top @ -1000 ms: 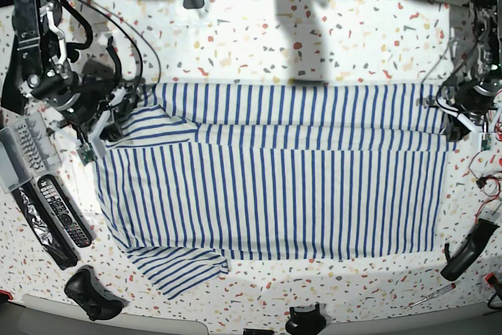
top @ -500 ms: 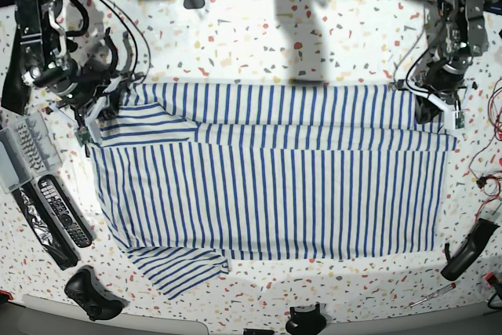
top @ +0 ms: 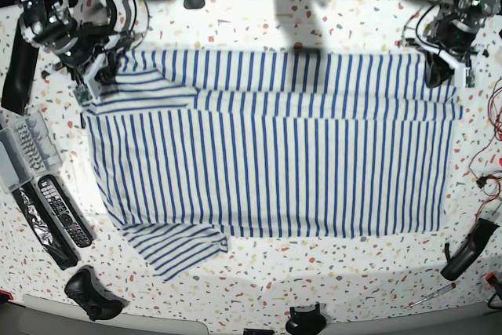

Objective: Layout the t-shirt on the table in an organized manner, then fold the t-shirt properly
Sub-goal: 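Release the fold and pull the shirt toward the robot with both grippers, then move both grippers to the shirt's hem corners and grasp them, then lift the hem and fold it up toward the collar with both grippers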

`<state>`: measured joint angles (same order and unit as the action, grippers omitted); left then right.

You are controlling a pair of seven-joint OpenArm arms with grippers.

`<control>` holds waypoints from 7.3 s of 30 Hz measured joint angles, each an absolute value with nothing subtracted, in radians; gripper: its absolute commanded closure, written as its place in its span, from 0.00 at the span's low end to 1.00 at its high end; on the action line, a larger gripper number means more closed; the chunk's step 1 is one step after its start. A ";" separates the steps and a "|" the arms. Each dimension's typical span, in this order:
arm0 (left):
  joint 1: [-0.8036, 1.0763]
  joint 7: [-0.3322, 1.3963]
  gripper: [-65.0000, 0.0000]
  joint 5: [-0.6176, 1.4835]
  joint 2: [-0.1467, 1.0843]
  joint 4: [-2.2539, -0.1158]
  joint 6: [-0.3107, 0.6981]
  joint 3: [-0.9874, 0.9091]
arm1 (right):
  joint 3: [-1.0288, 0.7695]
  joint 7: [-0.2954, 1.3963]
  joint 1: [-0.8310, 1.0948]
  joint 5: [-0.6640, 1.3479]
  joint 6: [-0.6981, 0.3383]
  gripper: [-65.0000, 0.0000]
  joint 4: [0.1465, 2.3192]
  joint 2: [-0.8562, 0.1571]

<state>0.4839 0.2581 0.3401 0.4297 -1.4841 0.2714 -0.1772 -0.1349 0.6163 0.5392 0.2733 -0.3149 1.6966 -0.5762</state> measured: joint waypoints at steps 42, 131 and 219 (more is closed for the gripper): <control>0.468 0.374 0.64 0.472 0.513 -1.792 0.379 -0.445 | -0.477 0.560 0.549 0.396 -0.446 0.51 1.929 -0.578; -0.400 0.329 1.00 0.258 0.377 -0.714 0.451 -0.113 | 0.136 0.883 -0.618 0.620 -0.516 0.51 0.646 -0.566; 0.404 0.620 1.00 0.411 0.382 -1.684 0.329 -0.511 | -0.587 0.881 0.462 0.700 -0.697 0.91 1.625 -0.519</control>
<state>0.4038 0.6201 0.4107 0.3824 -1.6844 0.3290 -0.5110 -0.5865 0.8810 0.4618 0.7002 -0.6968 1.6253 -0.5194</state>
